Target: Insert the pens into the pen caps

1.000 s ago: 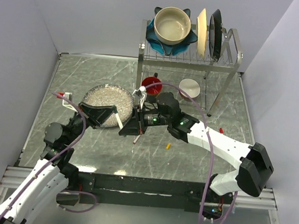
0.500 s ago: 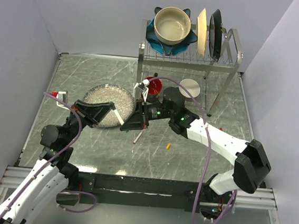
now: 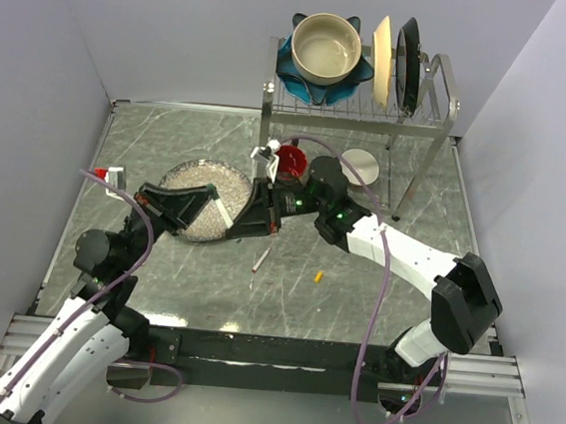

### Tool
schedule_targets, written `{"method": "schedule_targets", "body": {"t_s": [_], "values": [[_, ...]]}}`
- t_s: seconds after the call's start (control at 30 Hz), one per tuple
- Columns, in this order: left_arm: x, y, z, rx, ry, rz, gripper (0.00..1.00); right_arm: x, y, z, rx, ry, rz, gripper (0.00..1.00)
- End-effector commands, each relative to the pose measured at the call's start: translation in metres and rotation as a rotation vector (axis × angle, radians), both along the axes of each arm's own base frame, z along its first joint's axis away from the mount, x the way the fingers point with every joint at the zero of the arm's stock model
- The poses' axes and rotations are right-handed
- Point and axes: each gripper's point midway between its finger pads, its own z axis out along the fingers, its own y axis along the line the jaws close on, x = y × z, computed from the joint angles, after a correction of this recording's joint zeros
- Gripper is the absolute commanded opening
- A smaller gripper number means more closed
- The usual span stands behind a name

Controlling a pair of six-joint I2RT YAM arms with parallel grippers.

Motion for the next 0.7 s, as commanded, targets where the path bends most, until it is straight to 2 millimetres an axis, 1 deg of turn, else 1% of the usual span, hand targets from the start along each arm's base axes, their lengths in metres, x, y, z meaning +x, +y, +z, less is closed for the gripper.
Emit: {"method": "schedule_targets", "body": {"t_s": [0.0,0.07,0.1,0.17,0.2,0.23,0.27,0.33,0.4,0.43,0.47,0.5,0.53,0.57,0.6,0.63,0.67], "values": [[-0.123,-0.057,-0.136,0.371,0.348,-0.777,0.01,0.117,-0.039,0.194,0.486,-0.315,-0.698,0.0],[-0.124,-0.058,-0.137,0.368,0.353,-0.784,0.01,0.122,-0.035,0.197,0.461,-0.318,-0.692,0.0],[-0.126,-0.059,-0.135,0.368,0.333,-0.793,0.01,0.121,-0.036,0.2,0.467,-0.311,-0.686,0.0],[-0.127,-0.063,-0.137,0.361,0.358,-0.808,0.01,0.124,-0.037,0.207,0.465,-0.318,-0.704,0.0],[-0.133,-0.064,-0.138,0.376,0.351,-0.842,0.01,0.125,-0.037,0.208,0.466,-0.33,-0.715,0.0],[-0.131,-0.064,-0.143,0.397,0.395,-0.817,0.01,0.125,-0.038,0.211,0.48,-0.34,-0.718,0.0],[-0.132,-0.065,-0.142,0.405,0.377,-0.814,0.01,0.128,-0.039,0.216,0.466,-0.36,-0.733,0.0],[-0.138,-0.065,-0.141,0.4,0.371,-0.834,0.01,0.132,-0.04,0.218,0.445,-0.362,-0.756,0.0],[-0.134,-0.065,-0.144,0.409,0.379,-0.806,0.01,0.132,-0.041,0.225,0.475,-0.344,-0.716,0.0],[-0.138,-0.065,-0.142,0.394,0.365,-0.829,0.01,0.129,-0.04,0.229,0.496,-0.344,-0.688,0.0],[-0.138,-0.066,-0.13,0.366,0.328,-0.832,0.01,0.131,-0.038,0.227,0.493,-0.33,-0.685,0.0],[-0.138,-0.066,-0.121,0.361,0.298,-0.825,0.01,0.129,-0.037,0.224,0.488,-0.335,-0.673,0.0],[-0.135,-0.065,-0.116,0.36,0.283,-0.799,0.01,0.124,-0.039,0.227,0.504,-0.348,-0.667,0.0],[-0.136,-0.065,-0.111,0.356,0.262,-0.803,0.01,0.125,-0.037,0.211,0.485,-0.33,-0.659,0.0],[-0.137,-0.065,-0.106,0.345,0.245,-0.808,0.01,0.116,-0.037,0.207,0.49,-0.34,-0.616,0.0],[-0.137,-0.066,-0.102,0.333,0.234,-0.816,0.01,0.109,-0.041,0.209,0.512,-0.355,-0.604,0.0],[-0.138,-0.066,-0.094,0.305,0.22,-0.824,0.01,0.109,-0.039,0.197,0.487,-0.359,-0.597,0.0]]}}
